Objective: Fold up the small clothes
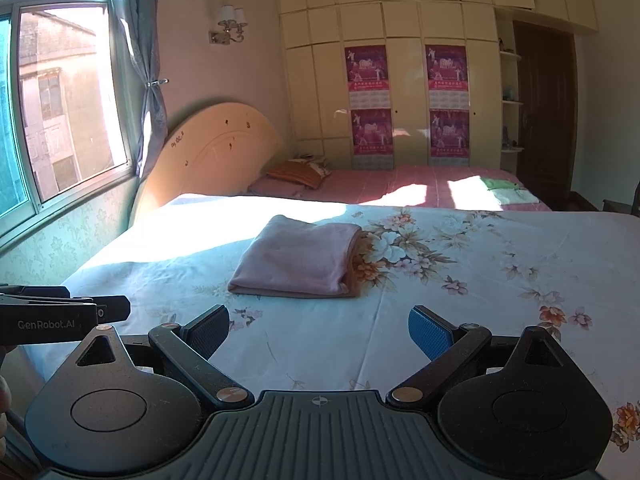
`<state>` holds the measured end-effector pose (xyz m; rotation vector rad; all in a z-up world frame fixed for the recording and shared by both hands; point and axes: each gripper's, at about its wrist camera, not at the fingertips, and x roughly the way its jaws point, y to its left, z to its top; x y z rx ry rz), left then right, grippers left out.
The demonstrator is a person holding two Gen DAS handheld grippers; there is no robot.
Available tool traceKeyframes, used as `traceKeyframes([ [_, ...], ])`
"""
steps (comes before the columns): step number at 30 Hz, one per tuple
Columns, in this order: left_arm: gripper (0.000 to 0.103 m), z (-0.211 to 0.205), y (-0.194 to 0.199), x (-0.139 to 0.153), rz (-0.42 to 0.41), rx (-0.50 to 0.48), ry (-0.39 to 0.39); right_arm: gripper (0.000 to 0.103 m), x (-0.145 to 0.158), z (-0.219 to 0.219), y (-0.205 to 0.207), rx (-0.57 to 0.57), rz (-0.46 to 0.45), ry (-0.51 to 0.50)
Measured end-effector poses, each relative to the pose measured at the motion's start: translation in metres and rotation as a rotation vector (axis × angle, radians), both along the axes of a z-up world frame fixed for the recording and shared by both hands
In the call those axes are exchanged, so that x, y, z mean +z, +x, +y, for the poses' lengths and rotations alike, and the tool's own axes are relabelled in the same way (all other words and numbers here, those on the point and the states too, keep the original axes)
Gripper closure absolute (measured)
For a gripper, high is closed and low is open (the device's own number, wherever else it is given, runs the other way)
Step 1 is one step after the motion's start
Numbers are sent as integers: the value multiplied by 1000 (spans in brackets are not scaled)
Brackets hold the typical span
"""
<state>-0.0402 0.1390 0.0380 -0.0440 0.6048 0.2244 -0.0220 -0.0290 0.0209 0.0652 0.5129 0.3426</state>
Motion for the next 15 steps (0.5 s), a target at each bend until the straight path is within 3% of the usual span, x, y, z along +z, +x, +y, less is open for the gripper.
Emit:
traceKeyframes([
  [15,24,4,22,-10,-22,-18,17,8,-12,5,21,-1,41,-8],
])
